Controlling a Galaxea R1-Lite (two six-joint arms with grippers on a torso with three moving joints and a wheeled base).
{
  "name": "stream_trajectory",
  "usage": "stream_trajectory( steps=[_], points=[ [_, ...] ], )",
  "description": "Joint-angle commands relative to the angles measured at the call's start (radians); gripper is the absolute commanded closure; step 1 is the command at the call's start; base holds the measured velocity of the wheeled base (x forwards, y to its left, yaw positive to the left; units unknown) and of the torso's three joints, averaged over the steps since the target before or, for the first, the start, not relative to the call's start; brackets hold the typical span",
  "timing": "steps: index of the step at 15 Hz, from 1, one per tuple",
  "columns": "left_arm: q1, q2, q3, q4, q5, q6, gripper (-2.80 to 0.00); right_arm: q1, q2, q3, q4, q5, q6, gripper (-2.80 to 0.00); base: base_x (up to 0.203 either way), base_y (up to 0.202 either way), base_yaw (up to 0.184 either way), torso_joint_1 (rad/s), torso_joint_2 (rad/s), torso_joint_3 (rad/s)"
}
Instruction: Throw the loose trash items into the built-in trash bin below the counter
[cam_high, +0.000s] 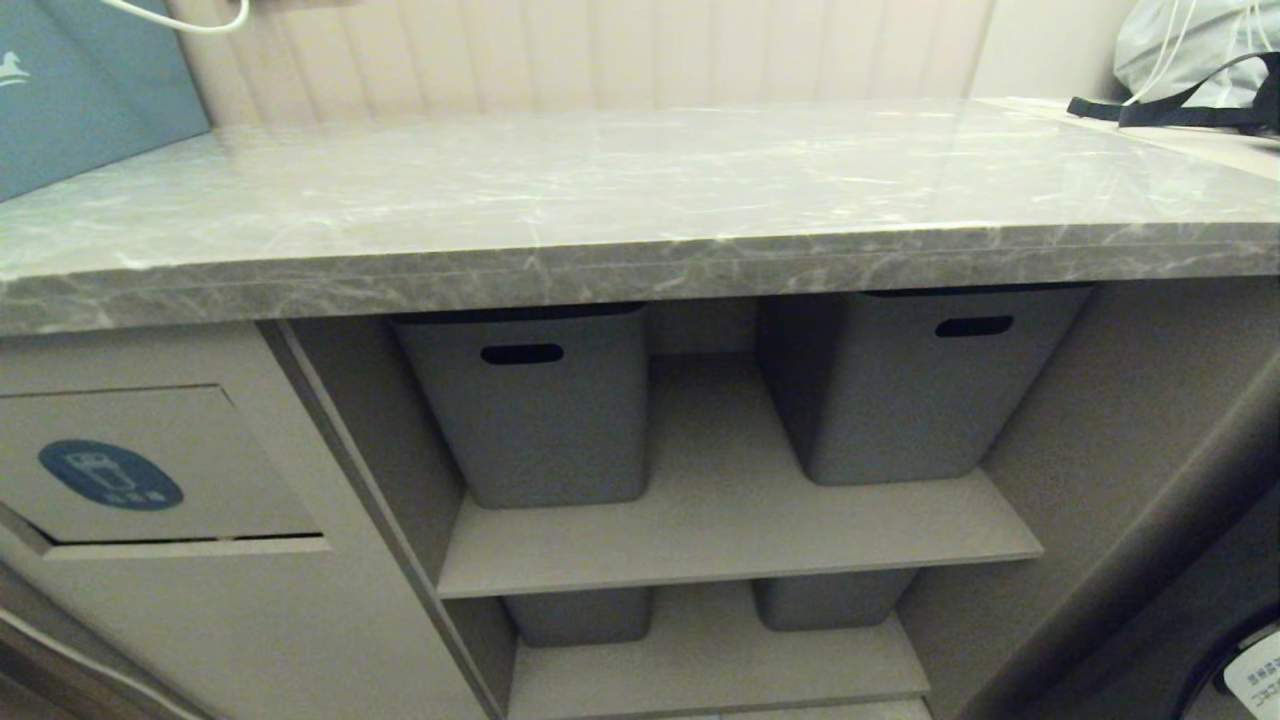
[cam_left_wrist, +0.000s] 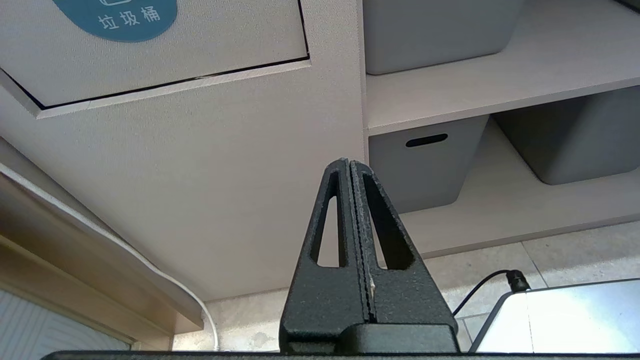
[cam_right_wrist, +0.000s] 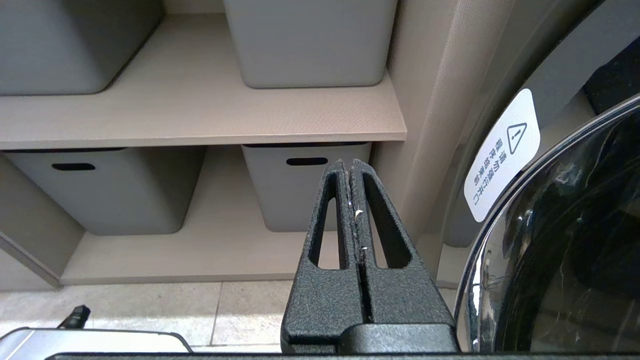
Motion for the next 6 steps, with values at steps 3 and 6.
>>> stream_trajectory(
  steps=[3, 6],
  points=[
    [0.000, 0.002, -0.001, 0.003, 0.000, 0.001, 0.00, 0.000, -0.001, 0.000, 0.000, -0.002, 0.011, 0.00, 0.000, 0.000, 0.000, 0.000, 0.00, 0.000],
    [0.000, 0.002, -0.001, 0.003, 0.000, 0.001, 0.00, 0.000, -0.001, 0.000, 0.000, -0.002, 0.010, 0.00, 0.000, 0.000, 0.000, 0.000, 0.00, 0.000]
  ],
)
